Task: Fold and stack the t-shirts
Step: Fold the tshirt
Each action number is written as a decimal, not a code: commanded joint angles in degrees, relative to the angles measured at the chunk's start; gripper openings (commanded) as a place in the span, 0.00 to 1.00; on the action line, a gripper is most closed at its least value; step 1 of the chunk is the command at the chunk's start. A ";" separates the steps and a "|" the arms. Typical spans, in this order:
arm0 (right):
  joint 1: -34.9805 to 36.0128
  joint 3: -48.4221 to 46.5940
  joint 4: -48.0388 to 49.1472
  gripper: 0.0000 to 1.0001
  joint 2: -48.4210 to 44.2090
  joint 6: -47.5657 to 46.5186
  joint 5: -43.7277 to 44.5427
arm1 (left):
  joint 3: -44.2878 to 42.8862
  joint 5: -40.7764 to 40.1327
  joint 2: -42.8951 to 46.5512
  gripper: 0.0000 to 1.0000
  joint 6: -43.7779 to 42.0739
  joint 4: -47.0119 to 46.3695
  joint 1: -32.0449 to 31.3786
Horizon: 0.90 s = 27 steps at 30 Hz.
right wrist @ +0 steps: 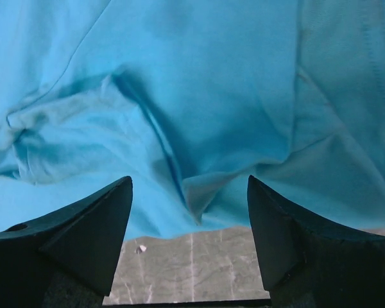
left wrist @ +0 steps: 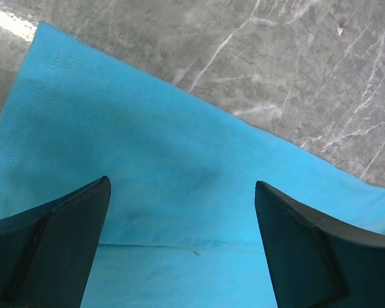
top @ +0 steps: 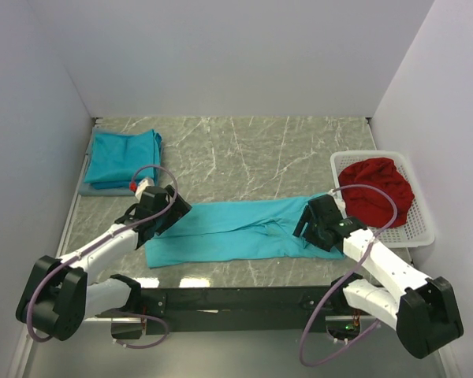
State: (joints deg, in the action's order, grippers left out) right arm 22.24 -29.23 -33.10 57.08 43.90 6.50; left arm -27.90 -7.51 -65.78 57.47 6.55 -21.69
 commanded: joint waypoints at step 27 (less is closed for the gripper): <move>-0.79 -15.68 14.73 0.90 23.15 -15.60 -7.72 | 0.66 -4.53 0.92 0.99 -1.57 1.10 -0.10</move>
State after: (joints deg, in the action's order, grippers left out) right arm 21.71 -41.98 -23.16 78.08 30.57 0.93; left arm -27.33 -10.66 -64.47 56.45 8.05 -21.69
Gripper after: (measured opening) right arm 0.896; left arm 0.994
